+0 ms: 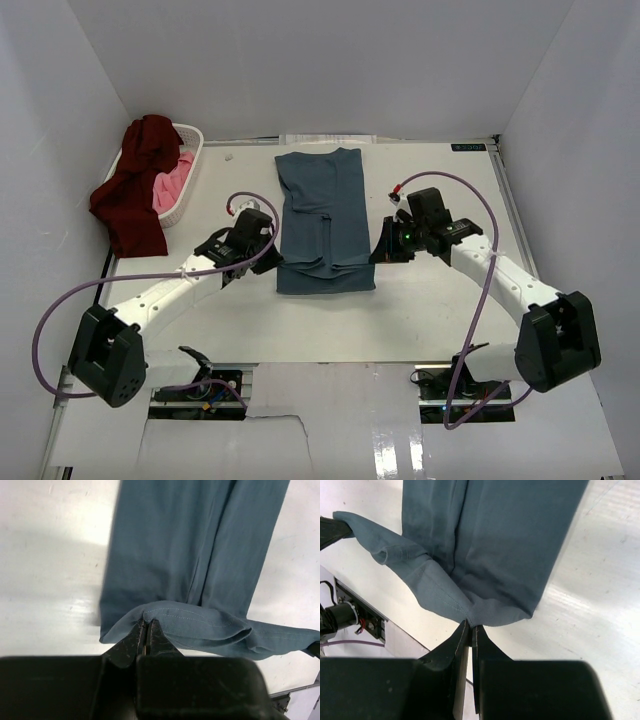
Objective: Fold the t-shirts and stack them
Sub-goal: Fold the folded rectangular tshirt in 1/3 of the way
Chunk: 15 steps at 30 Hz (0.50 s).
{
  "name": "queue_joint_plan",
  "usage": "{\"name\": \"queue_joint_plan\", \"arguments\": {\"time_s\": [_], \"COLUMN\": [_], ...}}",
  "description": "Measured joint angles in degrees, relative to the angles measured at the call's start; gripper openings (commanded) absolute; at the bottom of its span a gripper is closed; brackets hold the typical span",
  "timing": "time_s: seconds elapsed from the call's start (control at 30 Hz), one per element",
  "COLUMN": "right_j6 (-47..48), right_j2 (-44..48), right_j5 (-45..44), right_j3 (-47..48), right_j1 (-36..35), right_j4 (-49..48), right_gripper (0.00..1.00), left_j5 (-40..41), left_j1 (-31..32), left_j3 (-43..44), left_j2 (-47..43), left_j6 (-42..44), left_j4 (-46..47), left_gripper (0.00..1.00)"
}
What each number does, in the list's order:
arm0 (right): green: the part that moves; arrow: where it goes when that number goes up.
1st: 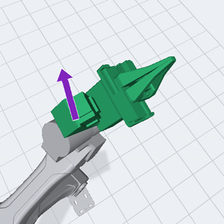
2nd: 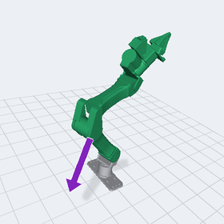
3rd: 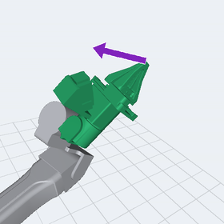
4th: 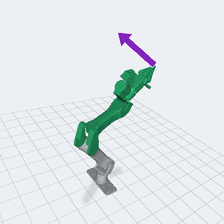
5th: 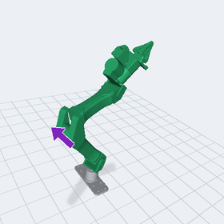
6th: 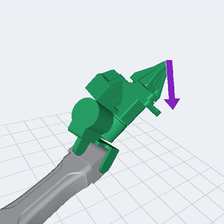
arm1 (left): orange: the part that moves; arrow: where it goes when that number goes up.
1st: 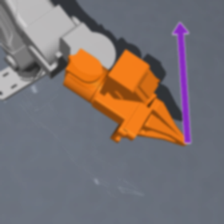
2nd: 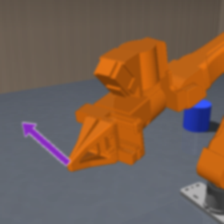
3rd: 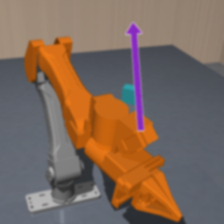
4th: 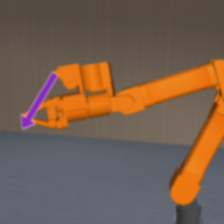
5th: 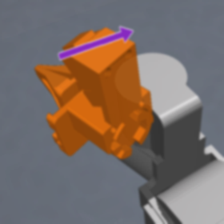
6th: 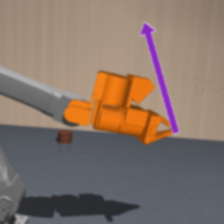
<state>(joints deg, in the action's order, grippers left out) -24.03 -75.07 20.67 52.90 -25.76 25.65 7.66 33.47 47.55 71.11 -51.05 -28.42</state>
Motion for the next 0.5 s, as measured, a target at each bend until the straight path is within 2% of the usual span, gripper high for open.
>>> {"name": "queue_joint_plan", "arguments": {"time_s": [0.23,0.5], "right_j6": [2.4,4.5], "right_j2": [-6.1,-12.5], "right_j5": [0.0,0.1], "right_j3": [6.5,11.3], "right_j1": [1.9,3.2], "right_j4": [0.0,-0.1], "right_gripper": [0.08,0.08], "left_j5": [-0.8,-1.2], "left_j1": [-2.6,-4.3], "left_j3": [6.6,8.6], "left_j2": [5.1,8.6], "left_j6": [3.9,6.1], "left_j4": [2.6,4.2], "left_gripper": [0.0,0.0]}}
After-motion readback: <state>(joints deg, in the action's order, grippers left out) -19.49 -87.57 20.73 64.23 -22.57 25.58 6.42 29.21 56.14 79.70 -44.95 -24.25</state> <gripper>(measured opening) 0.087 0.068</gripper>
